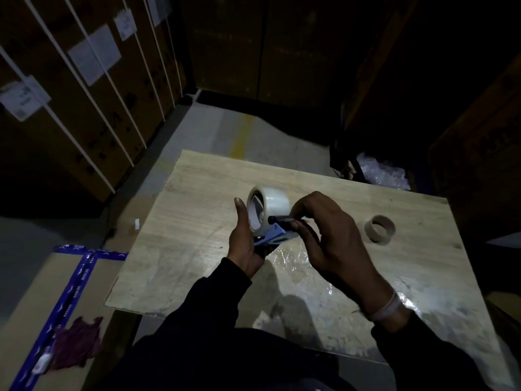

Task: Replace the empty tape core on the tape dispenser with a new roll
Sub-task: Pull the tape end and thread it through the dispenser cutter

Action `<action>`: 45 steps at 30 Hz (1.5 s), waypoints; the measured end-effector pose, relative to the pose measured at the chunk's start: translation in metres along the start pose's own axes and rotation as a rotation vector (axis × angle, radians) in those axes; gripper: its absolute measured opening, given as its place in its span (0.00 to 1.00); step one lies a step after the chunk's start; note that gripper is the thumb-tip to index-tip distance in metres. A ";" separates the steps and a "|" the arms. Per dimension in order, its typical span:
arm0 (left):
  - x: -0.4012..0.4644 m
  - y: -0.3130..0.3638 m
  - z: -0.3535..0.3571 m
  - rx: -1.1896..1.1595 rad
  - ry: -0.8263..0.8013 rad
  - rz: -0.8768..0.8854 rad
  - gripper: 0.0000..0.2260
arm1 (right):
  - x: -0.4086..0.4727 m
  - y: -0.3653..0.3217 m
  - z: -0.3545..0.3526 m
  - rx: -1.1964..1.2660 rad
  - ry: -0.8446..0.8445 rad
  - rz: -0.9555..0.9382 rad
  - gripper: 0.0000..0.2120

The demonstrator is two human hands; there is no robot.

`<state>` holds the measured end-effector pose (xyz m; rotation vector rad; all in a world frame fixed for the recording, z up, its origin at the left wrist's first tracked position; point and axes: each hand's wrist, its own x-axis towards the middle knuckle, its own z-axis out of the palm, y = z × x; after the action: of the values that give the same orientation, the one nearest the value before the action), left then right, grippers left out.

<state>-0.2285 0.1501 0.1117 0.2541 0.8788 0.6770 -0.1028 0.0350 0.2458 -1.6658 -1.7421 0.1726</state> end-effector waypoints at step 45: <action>-0.011 0.001 -0.003 -0.205 -0.075 -0.013 0.42 | 0.012 -0.011 -0.024 -0.154 -0.104 -0.299 0.01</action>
<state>-0.2357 0.1436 0.1168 0.0892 0.7325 0.7354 -0.0977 0.0359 0.2742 -1.5003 -2.1045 -0.0135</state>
